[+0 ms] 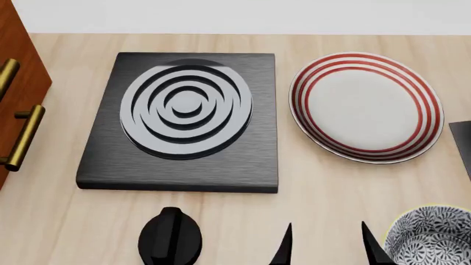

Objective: Pick up the cream cheese and put it in the bowl.

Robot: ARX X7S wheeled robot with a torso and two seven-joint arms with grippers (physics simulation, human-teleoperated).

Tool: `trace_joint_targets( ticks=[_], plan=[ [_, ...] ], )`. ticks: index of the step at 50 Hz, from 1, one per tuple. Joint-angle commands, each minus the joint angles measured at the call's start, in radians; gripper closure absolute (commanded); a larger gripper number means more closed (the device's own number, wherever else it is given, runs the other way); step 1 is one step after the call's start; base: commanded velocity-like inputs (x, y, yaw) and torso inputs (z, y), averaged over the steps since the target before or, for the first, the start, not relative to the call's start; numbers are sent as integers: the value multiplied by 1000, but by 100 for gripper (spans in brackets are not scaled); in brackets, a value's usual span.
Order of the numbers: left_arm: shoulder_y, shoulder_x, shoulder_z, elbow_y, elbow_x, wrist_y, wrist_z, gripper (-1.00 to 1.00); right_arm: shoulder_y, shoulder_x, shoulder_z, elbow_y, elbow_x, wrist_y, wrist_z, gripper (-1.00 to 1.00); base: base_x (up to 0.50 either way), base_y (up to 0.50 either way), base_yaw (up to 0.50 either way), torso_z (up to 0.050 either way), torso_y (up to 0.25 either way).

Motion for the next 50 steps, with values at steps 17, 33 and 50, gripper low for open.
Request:
trace_joint_targets(
  ticks=[17, 33, 50],
  plan=[
    [94, -23, -50, 116, -16, 133, -100, 100, 5, 2, -8, 10, 4, -6, 3, -100, 0, 0, 0, 0, 0],
    [83, -56, -235, 189, -328, 310, -215, 100, -2, 5, -10, 10, 5, -47, -2, -100, 0, 0, 0, 0, 0],
    [3, -6, -325, 64, -553, 441, -204, 100, -9, 9, -5, 21, 23, -91, -19, -100, 0, 0, 0, 0, 0]
  ],
)
